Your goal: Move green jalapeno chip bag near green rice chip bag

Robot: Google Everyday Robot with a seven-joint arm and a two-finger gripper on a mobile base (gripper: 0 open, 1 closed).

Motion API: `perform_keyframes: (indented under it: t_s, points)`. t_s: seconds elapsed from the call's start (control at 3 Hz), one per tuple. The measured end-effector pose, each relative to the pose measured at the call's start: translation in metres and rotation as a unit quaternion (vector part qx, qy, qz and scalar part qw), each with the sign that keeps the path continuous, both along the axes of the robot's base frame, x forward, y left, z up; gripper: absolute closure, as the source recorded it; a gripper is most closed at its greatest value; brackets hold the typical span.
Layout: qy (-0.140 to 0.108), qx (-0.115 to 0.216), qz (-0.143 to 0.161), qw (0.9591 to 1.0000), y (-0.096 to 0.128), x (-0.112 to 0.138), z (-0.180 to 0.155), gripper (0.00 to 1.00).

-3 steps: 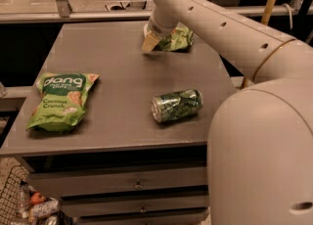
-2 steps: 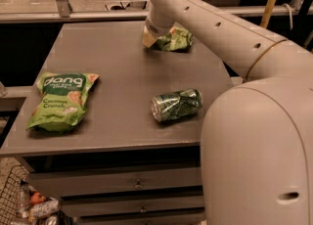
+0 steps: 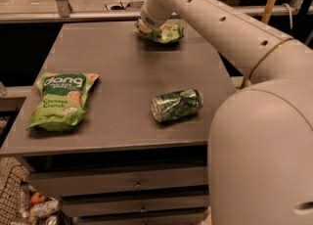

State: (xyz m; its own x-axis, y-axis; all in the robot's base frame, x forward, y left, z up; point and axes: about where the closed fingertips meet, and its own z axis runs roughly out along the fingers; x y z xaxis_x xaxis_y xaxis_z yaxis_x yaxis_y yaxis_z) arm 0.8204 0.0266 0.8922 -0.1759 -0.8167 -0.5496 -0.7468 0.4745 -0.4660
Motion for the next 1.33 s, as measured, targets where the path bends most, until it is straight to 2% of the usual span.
perform_keyframes:
  t_s: [0.33,0.67,1.0,1.33]
  points:
    - [-0.044,0.026,0.075,0.9959,0.035,-0.021,0.045,1.0]
    - [-0.048,0.02,0.094,0.9942,0.044,-0.024,0.042,1.0]
    - [-0.047,0.02,0.096,0.9941,0.045,-0.024,0.041,1.0]
    - [-0.042,0.004,0.149,0.9879,0.082,-0.045,0.035,1.0]
